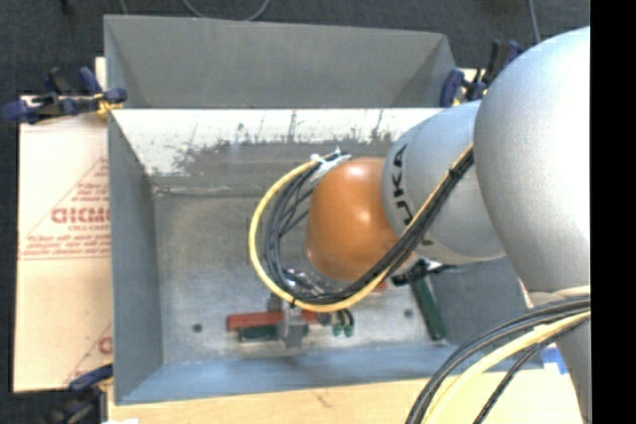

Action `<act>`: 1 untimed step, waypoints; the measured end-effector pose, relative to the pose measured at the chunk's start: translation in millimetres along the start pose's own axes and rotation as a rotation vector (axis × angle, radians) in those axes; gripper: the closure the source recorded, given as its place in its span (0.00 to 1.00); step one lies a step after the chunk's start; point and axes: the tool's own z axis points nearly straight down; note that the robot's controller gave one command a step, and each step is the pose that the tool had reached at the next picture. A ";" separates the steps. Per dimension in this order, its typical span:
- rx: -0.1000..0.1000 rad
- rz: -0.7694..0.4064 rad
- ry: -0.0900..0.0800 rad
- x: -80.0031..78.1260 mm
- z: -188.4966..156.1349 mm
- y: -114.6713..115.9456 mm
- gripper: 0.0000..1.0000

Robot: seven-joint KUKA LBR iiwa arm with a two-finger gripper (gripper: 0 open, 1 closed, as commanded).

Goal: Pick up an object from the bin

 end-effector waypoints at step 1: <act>0.002 0.064 0.008 -24.1 -0.3 10.3 1.00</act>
Offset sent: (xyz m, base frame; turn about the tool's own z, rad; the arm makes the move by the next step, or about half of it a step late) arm 0.0232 0.0124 -0.0029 0.0671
